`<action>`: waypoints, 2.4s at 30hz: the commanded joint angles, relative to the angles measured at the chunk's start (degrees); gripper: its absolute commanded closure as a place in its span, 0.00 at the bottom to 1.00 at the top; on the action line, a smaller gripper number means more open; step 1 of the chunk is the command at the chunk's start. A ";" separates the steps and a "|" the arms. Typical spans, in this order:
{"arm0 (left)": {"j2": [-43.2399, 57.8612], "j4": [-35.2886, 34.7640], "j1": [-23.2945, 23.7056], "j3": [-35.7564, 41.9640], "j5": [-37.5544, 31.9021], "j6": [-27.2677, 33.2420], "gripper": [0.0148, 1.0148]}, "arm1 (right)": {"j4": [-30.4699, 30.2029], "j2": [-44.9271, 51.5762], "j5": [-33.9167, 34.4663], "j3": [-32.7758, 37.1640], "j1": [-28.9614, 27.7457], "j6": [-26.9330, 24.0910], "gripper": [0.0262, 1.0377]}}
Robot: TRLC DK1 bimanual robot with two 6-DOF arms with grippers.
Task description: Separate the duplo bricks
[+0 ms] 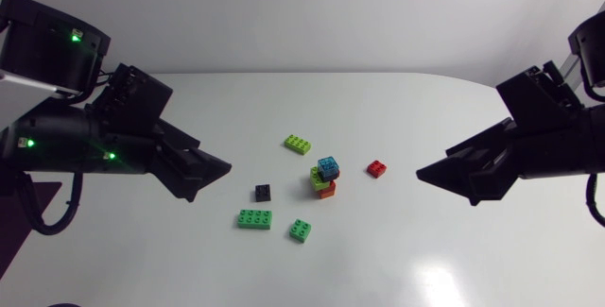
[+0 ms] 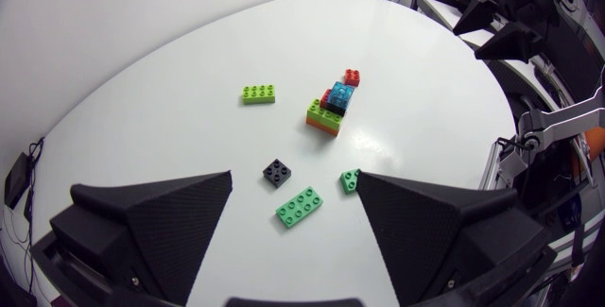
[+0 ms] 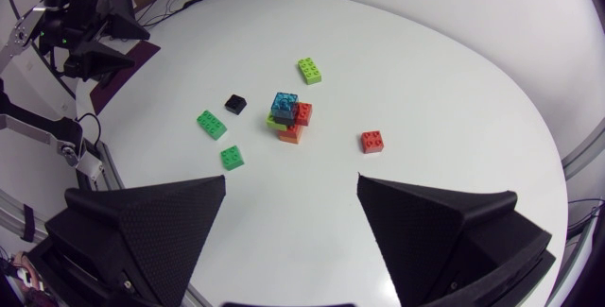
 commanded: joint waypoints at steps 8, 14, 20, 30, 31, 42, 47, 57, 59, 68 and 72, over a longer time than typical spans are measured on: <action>-0.68 0.40 -0.67 -0.88 -0.79 -0.99 0.10 | -0.90 -0.73 1.03 -1.15 1.44 0.56 0.04; -0.41 0.48 -0.76 -0.88 -0.96 -0.81 0.10 | -0.20 -0.56 1.03 -1.68 1.44 0.56 0.04; 1.61 2.51 -1.20 -1.32 -2.02 -0.55 0.10 | 0.07 -0.56 1.03 -2.20 1.44 0.56 0.04; 5.30 6.46 -2.52 -0.88 -2.20 0.68 0.10 | -0.11 -0.73 1.20 -2.20 0.92 0.21 0.04; 5.74 7.08 -2.78 -0.79 -2.20 1.12 0.10 | -0.02 -0.56 1.20 -2.20 0.92 0.12 0.03; 14.35 15.07 -4.28 1.23 -2.02 4.20 0.08 | 1.21 0.06 1.20 -3.35 0.56 -0.58 0.03; 19.71 17.97 -5.59 3.08 -2.02 6.04 0.07 | 2.35 0.59 0.85 -4.05 -0.14 -1.37 0.03; 30.35 24.39 -6.65 8.09 1.85 8.33 0.05 | 6.22 2.87 -1.17 -7.39 -2.42 -3.04 0.04; 32.10 25.09 -6.83 8.70 2.46 8.33 0.05 | 6.66 3.40 -1.96 -7.56 -3.48 -3.66 0.03; 39.93 29.05 -7.70 10.11 4.13 8.59 0.05 | 8.06 6.65 -3.81 -7.39 -6.20 -5.77 0.04; 42.48 29.05 -7.88 11.69 5.54 8.77 0.05 | 9.21 7.88 -4.25 -7.92 -6.55 -6.21 0.04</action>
